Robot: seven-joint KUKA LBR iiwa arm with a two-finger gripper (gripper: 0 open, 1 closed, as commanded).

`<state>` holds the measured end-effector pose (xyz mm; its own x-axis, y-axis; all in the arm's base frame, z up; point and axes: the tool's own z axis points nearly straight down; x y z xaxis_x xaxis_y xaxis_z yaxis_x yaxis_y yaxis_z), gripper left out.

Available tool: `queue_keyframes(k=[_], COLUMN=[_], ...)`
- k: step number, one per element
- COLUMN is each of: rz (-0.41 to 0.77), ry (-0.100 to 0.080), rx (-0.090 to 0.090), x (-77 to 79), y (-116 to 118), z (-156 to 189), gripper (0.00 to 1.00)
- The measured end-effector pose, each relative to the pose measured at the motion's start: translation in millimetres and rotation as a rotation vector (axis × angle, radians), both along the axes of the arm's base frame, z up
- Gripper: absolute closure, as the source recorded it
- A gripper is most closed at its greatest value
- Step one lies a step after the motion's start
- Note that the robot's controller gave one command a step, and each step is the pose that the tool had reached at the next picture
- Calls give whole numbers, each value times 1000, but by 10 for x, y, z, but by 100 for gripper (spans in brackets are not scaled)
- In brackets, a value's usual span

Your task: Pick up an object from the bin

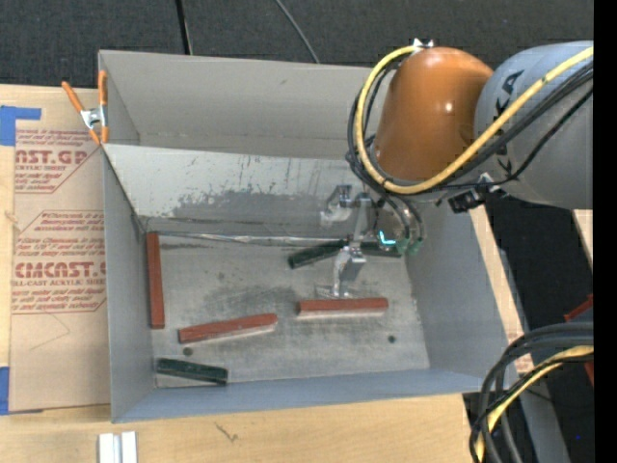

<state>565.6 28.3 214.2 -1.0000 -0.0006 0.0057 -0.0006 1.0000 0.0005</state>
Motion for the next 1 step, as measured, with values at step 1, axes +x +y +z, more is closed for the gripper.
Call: queue_keyframes(k=[1], rz=[0], ry=[-8], rx=[0], x=[16], y=[-1], z=[39], gripper=[0])
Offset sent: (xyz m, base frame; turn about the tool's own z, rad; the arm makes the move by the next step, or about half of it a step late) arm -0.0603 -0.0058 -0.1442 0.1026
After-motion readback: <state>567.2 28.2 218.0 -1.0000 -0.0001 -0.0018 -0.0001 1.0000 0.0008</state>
